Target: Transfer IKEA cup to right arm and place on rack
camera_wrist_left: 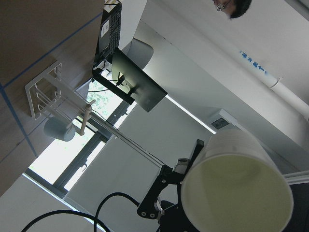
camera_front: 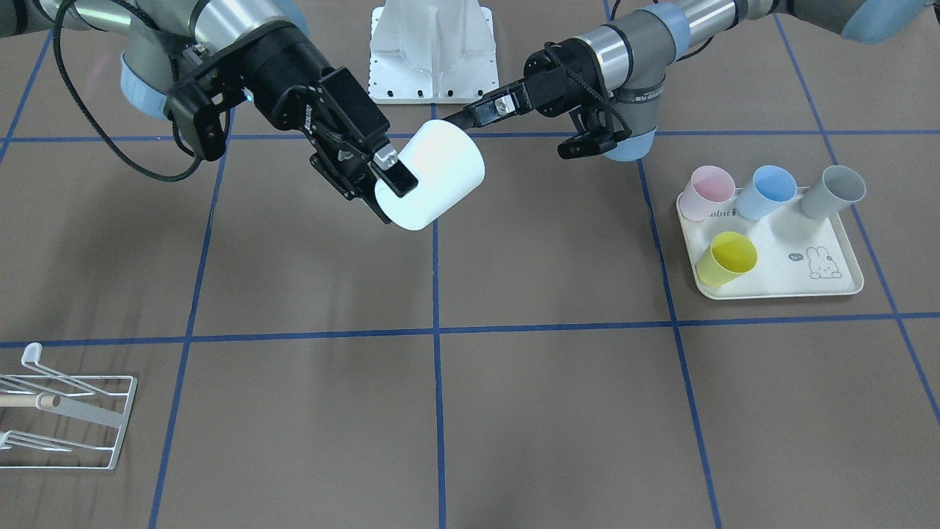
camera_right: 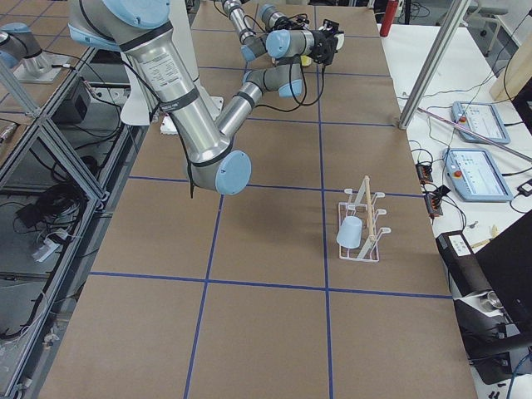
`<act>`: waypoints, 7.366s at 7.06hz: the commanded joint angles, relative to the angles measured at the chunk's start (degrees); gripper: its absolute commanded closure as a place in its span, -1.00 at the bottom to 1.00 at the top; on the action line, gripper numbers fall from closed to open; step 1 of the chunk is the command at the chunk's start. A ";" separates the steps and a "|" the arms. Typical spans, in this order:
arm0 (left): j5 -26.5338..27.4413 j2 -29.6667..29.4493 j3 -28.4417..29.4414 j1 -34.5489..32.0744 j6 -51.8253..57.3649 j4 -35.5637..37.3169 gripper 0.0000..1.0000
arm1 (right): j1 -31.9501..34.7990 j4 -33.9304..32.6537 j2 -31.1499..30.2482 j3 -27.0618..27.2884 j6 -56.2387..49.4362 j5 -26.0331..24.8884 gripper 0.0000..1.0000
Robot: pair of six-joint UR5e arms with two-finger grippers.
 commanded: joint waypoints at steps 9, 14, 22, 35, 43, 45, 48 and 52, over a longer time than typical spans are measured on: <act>-0.56 -0.26 -1.85 -2.11 27.25 17.71 -1.00 | 22.06 -7.16 -12.14 -6.20 -34.69 -1.80 1.00; -1.53 -0.08 -1.14 -1.93 27.26 18.35 -1.00 | 25.38 -1.91 -21.39 -12.23 -53.57 -7.46 1.00; -1.70 0.35 0.79 -1.49 27.17 17.73 -1.00 | 24.97 14.64 -19.99 -29.05 -57.21 -11.14 1.00; -1.61 0.53 1.76 -1.32 26.64 17.29 -1.00 | 19.78 14.37 -21.04 -32.74 -57.39 -19.84 1.00; -1.61 0.53 2.20 -1.23 26.64 17.29 -1.00 | 18.02 14.11 -21.13 -33.18 -57.47 -21.79 -0.82; -1.70 0.53 2.20 -1.23 26.82 17.29 -1.00 | 18.02 15.07 -22.09 -32.92 -57.47 -21.61 -1.00; -4.14 0.53 1.41 -1.84 27.78 18.43 -1.00 | 19.76 17.54 -22.00 -27.06 -60.73 -18.38 -1.00; -16.42 6.91 -18.99 -8.23 42.68 46.98 -0.99 | 24.87 -11.53 -28.77 4.34 -59.16 -3.10 -1.00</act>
